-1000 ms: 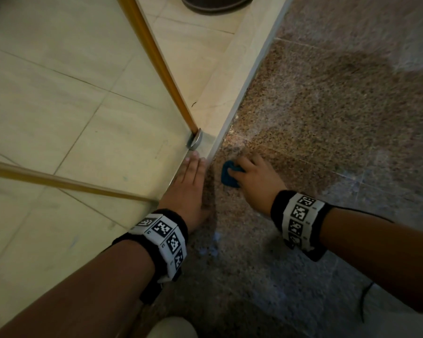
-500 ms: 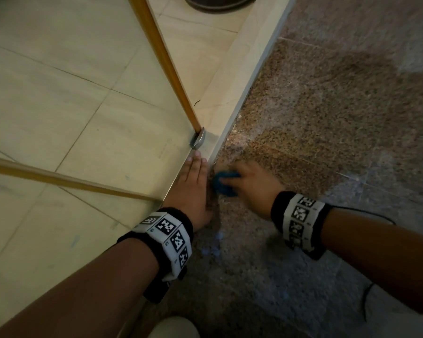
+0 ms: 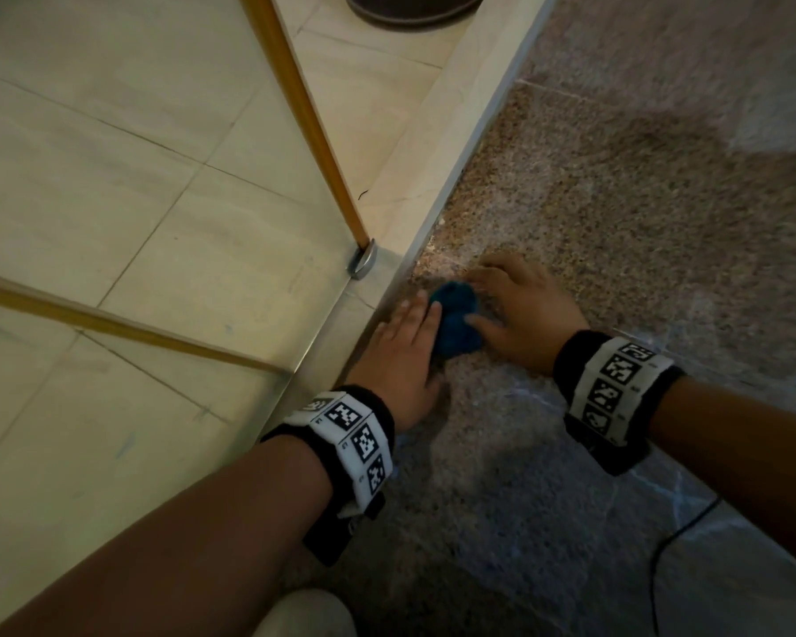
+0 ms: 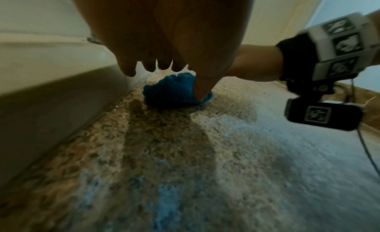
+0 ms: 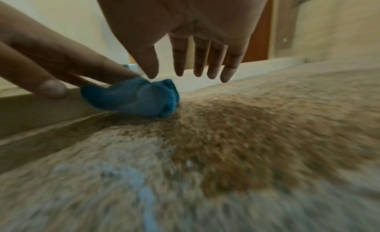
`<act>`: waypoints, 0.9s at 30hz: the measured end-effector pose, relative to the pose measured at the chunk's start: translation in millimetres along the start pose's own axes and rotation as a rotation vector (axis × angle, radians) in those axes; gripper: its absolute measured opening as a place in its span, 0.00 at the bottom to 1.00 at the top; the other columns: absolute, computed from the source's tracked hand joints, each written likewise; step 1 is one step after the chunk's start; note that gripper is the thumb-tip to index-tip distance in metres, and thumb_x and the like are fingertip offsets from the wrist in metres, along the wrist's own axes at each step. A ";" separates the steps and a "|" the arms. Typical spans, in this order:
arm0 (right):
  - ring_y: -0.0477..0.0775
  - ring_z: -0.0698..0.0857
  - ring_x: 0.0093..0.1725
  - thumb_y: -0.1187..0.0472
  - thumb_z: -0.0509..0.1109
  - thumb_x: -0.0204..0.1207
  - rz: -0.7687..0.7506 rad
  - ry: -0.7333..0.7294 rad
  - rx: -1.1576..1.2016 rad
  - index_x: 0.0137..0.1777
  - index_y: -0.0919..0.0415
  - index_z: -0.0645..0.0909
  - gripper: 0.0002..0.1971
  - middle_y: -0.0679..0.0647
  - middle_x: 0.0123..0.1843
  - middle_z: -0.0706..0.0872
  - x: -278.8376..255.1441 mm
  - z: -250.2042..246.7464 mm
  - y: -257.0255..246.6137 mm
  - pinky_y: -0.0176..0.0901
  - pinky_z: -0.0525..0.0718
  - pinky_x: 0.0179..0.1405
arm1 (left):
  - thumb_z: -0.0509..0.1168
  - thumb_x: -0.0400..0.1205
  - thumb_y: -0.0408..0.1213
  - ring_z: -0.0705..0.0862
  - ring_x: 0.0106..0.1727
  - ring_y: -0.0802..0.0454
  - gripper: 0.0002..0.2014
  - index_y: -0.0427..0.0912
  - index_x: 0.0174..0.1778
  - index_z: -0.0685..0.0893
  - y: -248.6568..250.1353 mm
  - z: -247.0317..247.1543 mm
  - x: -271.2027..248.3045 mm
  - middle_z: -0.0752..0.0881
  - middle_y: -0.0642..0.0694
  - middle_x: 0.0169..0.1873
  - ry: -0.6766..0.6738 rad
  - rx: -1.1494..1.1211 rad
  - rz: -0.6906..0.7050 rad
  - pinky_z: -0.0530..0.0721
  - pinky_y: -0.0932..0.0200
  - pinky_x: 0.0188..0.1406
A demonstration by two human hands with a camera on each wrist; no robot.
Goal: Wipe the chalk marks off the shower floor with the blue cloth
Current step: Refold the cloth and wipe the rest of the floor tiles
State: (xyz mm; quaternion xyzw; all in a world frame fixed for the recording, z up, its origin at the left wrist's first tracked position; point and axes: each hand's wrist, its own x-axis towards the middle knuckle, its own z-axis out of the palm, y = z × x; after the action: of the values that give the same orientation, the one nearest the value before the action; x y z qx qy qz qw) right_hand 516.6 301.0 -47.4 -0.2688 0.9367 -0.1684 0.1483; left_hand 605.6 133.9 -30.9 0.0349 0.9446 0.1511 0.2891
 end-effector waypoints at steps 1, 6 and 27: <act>0.62 0.65 0.76 0.49 0.65 0.78 0.059 -0.004 -0.004 0.76 0.53 0.67 0.27 0.54 0.78 0.65 -5.4 -1.9 6.6 0.57 0.66 0.74 | 0.56 0.88 0.43 0.37 0.85 0.47 0.38 0.43 0.85 0.37 0.9 1.3 4.9 0.35 0.44 0.84 -0.016 0.009 0.012 0.43 0.50 0.84; 0.61 0.41 0.83 0.39 0.59 0.78 0.063 -0.302 -0.177 0.83 0.47 0.44 0.39 0.54 0.85 0.39 -35.9 17.3 15.8 0.61 0.47 0.80 | 0.50 0.89 0.28 0.39 0.85 0.46 0.33 0.44 0.85 0.39 -0.8 4.8 32.1 0.39 0.45 0.85 -0.126 0.101 0.006 0.42 0.54 0.82; 0.59 0.34 0.82 0.31 0.53 0.76 0.025 -0.383 -0.294 0.82 0.47 0.34 0.44 0.53 0.83 0.29 -42.4 22.4 19.3 0.61 0.40 0.80 | 0.52 0.90 0.36 0.39 0.85 0.45 0.30 0.45 0.86 0.46 7.7 22.6 29.4 0.37 0.44 0.84 -0.150 0.136 0.070 0.43 0.51 0.82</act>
State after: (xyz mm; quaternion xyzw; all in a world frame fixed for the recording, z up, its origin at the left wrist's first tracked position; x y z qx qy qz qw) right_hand 550.5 334.6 -67.2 -0.3029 0.9092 0.0258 0.2845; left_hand 593.6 151.7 -62.1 0.0983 0.9266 0.0938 0.3506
